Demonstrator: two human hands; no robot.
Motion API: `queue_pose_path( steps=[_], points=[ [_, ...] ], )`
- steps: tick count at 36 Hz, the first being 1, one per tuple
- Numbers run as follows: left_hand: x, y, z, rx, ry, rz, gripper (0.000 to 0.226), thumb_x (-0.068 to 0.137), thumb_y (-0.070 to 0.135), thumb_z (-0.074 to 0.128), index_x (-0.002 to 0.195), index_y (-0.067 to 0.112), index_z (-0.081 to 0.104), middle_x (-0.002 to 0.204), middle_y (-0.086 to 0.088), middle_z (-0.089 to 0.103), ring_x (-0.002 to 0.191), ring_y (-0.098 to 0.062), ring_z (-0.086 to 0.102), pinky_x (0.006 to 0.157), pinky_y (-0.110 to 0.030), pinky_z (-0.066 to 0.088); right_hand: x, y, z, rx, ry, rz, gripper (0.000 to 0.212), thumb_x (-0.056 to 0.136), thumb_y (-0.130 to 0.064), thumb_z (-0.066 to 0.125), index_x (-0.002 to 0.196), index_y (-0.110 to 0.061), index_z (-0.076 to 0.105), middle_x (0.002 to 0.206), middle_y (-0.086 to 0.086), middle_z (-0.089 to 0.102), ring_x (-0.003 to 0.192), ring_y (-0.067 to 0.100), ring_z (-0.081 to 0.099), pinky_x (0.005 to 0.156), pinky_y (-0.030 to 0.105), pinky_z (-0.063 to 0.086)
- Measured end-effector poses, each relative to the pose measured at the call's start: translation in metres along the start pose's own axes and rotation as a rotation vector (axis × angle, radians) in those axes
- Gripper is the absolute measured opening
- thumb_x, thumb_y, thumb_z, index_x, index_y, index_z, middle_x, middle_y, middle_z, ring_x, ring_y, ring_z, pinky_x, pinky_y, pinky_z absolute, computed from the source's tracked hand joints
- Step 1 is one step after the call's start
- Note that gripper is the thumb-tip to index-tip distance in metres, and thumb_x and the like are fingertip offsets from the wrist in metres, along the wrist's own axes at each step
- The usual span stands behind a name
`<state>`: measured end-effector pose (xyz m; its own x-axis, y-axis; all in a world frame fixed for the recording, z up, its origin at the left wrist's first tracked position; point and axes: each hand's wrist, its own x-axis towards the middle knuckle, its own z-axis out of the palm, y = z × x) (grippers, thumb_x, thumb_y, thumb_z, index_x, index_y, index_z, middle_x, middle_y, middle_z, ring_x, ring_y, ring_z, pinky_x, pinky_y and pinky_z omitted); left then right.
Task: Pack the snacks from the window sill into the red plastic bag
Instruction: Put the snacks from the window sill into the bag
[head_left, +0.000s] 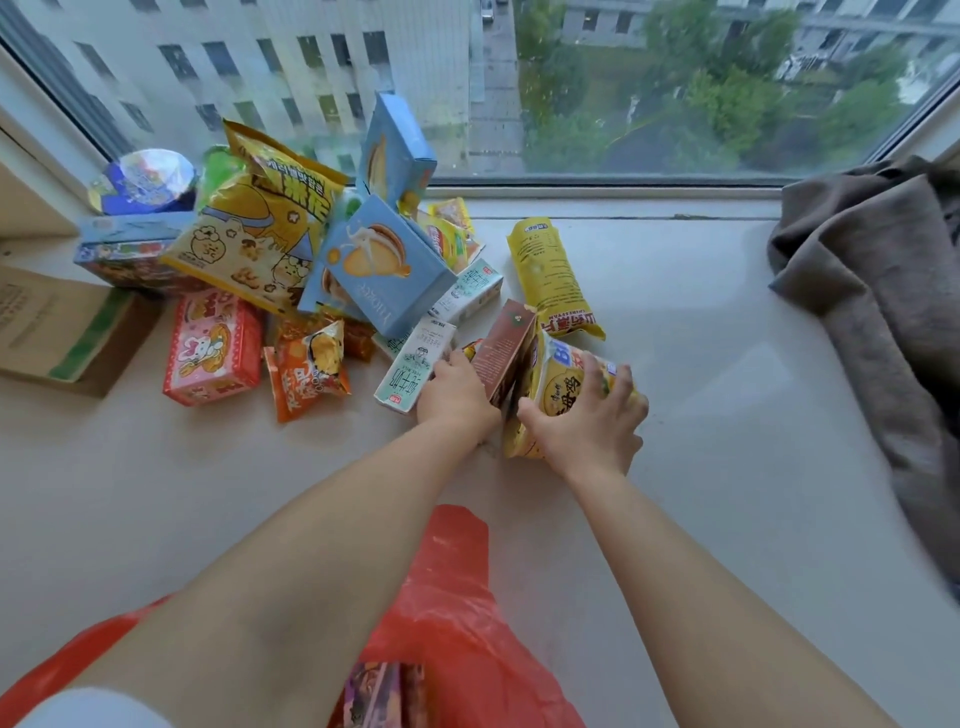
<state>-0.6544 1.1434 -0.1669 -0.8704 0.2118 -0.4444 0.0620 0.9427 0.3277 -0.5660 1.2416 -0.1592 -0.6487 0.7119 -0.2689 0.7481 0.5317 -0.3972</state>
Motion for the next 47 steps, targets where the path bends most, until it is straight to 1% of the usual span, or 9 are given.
queue_pose_path(
  steps=[10,14,17,22,26,30,38,44,47],
  points=[
    [-0.019,-0.011,-0.013,-0.222,-0.013,-0.125,0.058,0.08,0.027,0.066,0.127,0.008,0.037,0.12,-0.014,0.057,0.108,-0.032,0.058,0.082,-0.034,0.048,-0.024,0.014,-0.009,0.118,-0.005,0.039,0.09,0.067,-0.054,0.067,0.142,-0.034,0.023,0.149,0.001,0.013,0.135,0.032,0.015,0.103,0.052,0.032],
    [-0.04,-0.008,-0.025,-0.369,-0.041,-0.048,0.066,0.078,0.038,0.07,0.129,0.012,0.037,0.118,-0.007,0.06,0.095,-0.023,0.06,0.076,-0.031,0.051,-0.044,0.016,-0.016,0.289,0.05,0.138,0.091,0.07,-0.048,0.069,0.145,-0.03,0.022,0.148,0.003,0.019,0.133,0.033,0.023,0.102,0.054,0.033],
    [-0.059,-0.012,-0.04,-0.398,-0.026,0.026,0.064,0.078,0.038,0.07,0.13,0.018,0.037,0.114,-0.001,0.06,0.087,-0.017,0.056,0.064,-0.027,0.045,-0.061,0.017,-0.025,0.37,0.067,0.135,0.092,0.069,-0.05,0.067,0.146,-0.03,0.022,0.149,0.005,0.02,0.133,0.034,0.024,0.102,0.055,0.032],
    [-0.096,-0.031,-0.059,-0.532,0.011,0.051,0.069,0.076,0.034,0.074,0.132,0.017,0.037,0.113,-0.001,0.062,0.099,-0.022,0.06,0.085,-0.035,0.052,-0.094,0.008,-0.044,0.425,0.107,0.045,0.09,0.068,-0.048,0.07,0.144,-0.028,0.027,0.146,0.004,0.025,0.132,0.032,0.028,0.101,0.053,0.034],
    [-0.13,-0.054,-0.073,-0.613,0.08,0.067,0.074,0.075,0.032,0.074,0.136,0.018,0.035,0.115,-0.001,0.062,0.101,-0.023,0.061,0.087,-0.042,0.052,-0.123,0.002,-0.058,0.435,0.11,-0.067,0.083,0.064,-0.052,0.067,0.138,-0.029,0.038,0.143,0.0,0.028,0.13,0.028,0.029,0.101,0.051,0.036],
    [-0.164,-0.075,-0.08,-0.692,0.113,0.068,0.075,0.075,0.03,0.075,0.137,0.019,0.035,0.114,0.0,0.062,0.1,-0.023,0.062,0.088,-0.046,0.052,-0.158,-0.002,-0.062,0.432,0.133,-0.139,0.07,0.071,-0.041,0.073,0.134,-0.03,0.045,0.14,0.001,0.031,0.129,0.027,0.031,0.101,0.048,0.036],
    [-0.232,-0.13,-0.083,-0.697,0.207,0.125,0.078,0.08,0.031,0.072,0.143,0.02,0.027,0.11,0.004,0.058,0.097,-0.017,0.058,0.091,-0.037,0.049,-0.222,0.005,-0.062,0.502,0.136,-0.231,0.065,0.074,-0.036,0.074,0.133,-0.028,0.048,0.138,0.003,0.033,0.129,0.025,0.032,0.104,0.043,0.031],
    [-0.267,-0.182,-0.072,-0.653,0.299,0.127,0.07,0.08,0.023,0.073,0.138,0.018,0.034,0.108,0.005,0.057,0.095,-0.015,0.058,0.08,-0.03,0.048,-0.269,0.023,-0.045,0.51,0.025,-0.32,0.078,0.057,-0.062,0.055,0.128,-0.03,0.051,0.13,0.0,0.036,0.122,0.022,0.038,0.102,0.04,0.036],
    [-0.281,-0.202,-0.061,-0.588,0.314,0.149,0.071,0.078,0.022,0.074,0.137,0.021,0.033,0.113,0.003,0.057,0.097,-0.015,0.058,0.08,-0.033,0.052,-0.287,0.03,-0.034,0.483,-0.011,-0.369,0.082,0.054,-0.066,0.049,0.128,-0.03,0.05,0.131,-0.001,0.036,0.122,0.019,0.038,0.102,0.039,0.037]
  ],
)
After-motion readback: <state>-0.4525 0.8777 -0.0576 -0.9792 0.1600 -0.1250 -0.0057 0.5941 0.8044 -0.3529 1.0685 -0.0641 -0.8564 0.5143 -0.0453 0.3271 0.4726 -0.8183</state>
